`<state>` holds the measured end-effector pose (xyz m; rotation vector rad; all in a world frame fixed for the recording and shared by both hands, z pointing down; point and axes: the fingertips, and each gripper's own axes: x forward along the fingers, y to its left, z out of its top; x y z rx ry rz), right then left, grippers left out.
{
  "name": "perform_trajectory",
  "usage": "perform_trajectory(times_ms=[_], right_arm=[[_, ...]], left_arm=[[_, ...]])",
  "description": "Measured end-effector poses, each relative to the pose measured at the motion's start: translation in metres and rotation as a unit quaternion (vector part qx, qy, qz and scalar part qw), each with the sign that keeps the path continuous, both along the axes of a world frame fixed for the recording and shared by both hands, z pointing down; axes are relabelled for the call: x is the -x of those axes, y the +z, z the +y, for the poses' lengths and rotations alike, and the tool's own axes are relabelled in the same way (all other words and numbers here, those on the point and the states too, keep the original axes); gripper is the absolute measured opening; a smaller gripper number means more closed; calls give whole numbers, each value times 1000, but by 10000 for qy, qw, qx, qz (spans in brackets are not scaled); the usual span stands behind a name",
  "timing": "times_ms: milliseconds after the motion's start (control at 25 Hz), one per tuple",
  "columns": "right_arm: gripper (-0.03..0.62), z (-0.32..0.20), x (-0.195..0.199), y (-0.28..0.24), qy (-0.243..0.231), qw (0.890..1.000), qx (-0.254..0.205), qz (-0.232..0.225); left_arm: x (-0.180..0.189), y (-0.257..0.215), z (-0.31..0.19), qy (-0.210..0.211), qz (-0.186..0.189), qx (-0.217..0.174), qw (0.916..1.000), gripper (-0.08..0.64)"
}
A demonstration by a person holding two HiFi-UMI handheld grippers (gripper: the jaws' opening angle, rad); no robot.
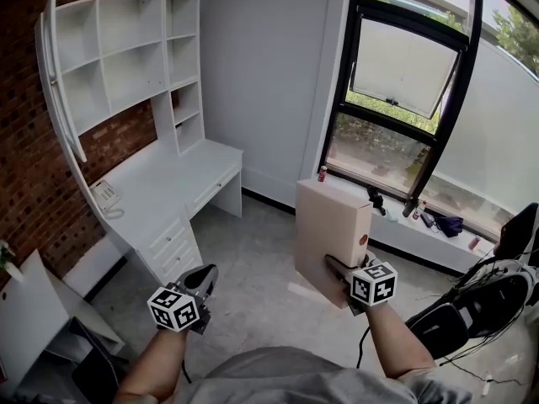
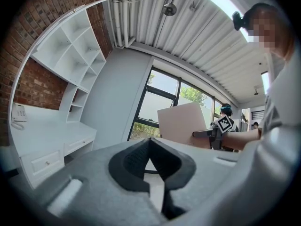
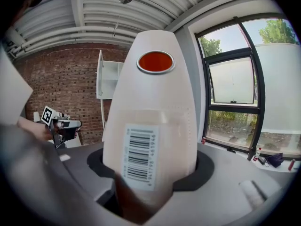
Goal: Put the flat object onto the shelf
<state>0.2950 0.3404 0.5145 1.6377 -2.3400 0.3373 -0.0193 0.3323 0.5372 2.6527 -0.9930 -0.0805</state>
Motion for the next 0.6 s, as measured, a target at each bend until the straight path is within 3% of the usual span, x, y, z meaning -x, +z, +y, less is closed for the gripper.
perform_trajectory(times_ms=[320, 600], right_arm=[[311, 3, -51, -8, 26, 9999, -56, 88], [311, -30, -61, -1, -9, 10000, -23, -28]], left_arm=[[-62, 2, 2, 79, 104, 42, 9999, -2], [-73, 7, -27, 98, 12, 78, 9999, -2]])
